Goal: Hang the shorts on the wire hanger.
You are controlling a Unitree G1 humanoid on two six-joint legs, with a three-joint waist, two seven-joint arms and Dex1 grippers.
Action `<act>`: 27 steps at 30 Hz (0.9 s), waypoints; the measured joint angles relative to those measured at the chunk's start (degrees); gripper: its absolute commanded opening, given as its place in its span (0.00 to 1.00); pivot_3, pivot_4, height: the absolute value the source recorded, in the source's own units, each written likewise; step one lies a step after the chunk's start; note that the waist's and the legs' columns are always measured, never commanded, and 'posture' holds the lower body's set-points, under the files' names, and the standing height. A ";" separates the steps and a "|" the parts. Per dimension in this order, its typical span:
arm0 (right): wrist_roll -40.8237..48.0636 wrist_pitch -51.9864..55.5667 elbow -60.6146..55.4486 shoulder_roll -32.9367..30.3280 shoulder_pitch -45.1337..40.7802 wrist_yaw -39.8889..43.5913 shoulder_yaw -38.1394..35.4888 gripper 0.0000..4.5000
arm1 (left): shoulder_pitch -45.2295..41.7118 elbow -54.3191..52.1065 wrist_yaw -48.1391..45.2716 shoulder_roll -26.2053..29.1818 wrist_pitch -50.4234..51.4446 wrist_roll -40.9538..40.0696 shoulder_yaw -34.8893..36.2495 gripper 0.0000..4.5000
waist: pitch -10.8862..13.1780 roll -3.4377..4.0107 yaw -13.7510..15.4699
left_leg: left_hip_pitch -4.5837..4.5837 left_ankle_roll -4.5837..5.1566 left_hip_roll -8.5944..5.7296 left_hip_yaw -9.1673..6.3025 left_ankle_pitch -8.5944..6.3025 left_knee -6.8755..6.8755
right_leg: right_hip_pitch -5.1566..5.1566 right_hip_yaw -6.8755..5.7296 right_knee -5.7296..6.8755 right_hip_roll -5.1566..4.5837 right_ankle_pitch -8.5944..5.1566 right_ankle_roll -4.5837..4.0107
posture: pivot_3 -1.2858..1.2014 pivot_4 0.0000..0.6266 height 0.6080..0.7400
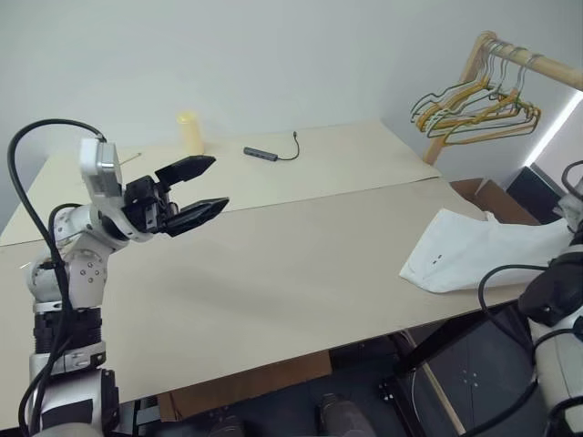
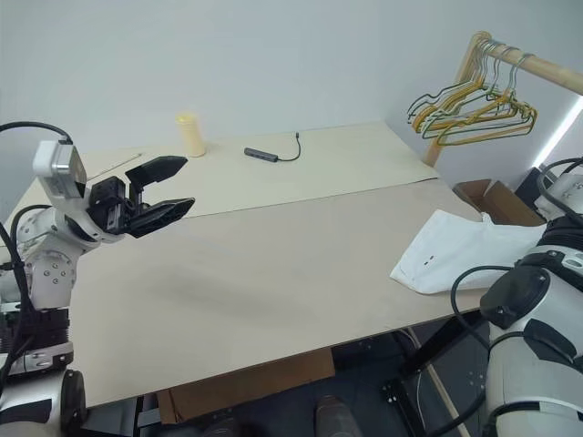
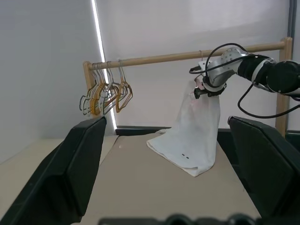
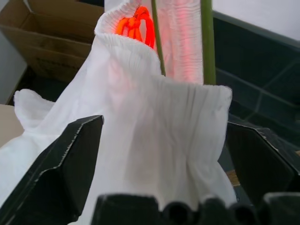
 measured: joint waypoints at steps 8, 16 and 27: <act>-10.12 -5.03 -12.09 2.84 4.56 -2.95 15.27 0.99 | 0.81 -0.53 -1.62 0.00 0.04 -1.01 0.21 1.00 | -0.01 0.02 -0.18 | 0.06 0.01 0.01 -0.08 0.01 0.00 | -0.01 0.05 0.06 0.02 0.00 0.00 | 0.48 0.00 1.00; -18.95 -17.89 -19.90 3.46 5.69 6.22 32.86 0.99 | 2.23 -0.55 1.15 0.12 -1.55 1.81 0.26 1.00 | -0.01 0.03 0.09 | 0.06 0.01 0.01 -0.12 0.01 0.00 | 0.01 0.05 0.04 0.03 0.01 0.01 | 0.50 0.00 1.00; -13.44 -27.26 -25.52 14.47 13.19 38.01 43.80 0.99 | 15.11 -3.96 10.25 3.52 -1.77 6.87 2.83 1.00 | -0.01 0.03 2.66 | 0.08 0.01 0.12 -0.14 0.01 -0.06 | -0.03 0.00 0.07 0.10 0.04 -0.01 | 0.56 0.00 1.00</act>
